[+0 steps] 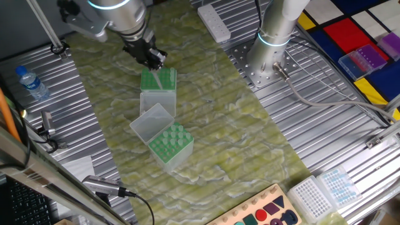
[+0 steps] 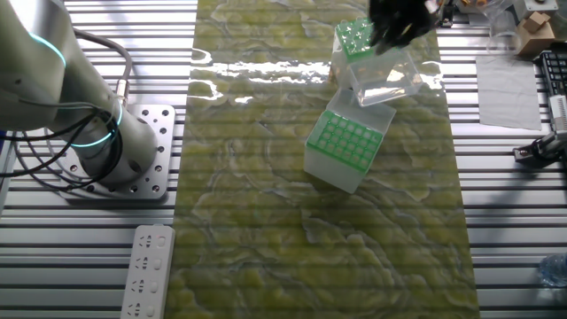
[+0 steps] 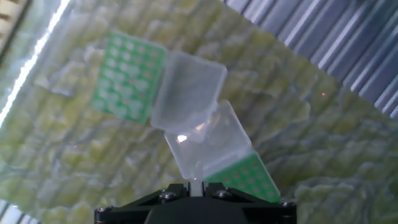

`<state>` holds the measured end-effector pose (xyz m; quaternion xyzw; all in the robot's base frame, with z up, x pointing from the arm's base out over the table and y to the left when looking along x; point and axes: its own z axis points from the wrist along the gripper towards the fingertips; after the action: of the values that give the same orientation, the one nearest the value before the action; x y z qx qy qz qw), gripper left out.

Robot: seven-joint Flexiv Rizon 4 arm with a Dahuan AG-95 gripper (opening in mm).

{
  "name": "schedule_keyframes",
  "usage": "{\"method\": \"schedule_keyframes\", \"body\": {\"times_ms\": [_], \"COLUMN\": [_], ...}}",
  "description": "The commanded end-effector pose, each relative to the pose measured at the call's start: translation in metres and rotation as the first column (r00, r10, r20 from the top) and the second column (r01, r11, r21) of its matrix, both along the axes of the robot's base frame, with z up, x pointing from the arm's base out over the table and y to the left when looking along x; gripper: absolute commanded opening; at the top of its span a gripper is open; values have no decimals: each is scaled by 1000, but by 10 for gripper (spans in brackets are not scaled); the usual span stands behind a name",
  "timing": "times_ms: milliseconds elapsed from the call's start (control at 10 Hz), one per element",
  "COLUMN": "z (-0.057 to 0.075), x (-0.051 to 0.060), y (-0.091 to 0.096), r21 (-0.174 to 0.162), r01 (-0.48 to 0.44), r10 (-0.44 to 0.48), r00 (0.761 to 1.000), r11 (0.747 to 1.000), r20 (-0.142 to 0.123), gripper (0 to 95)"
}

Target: Transfer all large pipette tips from one holder to another

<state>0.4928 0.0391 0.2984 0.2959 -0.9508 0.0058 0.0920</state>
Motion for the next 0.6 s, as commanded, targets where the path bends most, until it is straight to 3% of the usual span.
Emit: {"method": "schedule_keyframes", "body": {"times_ms": [100, 600], "z": [-4, -11], "x": [-10, -32], "y": [-4, -10], "r21": [1, 5], "r01": [6, -3], "r10": [-6, 3], "r00": [1000, 1000], "r11": [1000, 1000], "r20": [-3, -2], "gripper": [0, 0]}}
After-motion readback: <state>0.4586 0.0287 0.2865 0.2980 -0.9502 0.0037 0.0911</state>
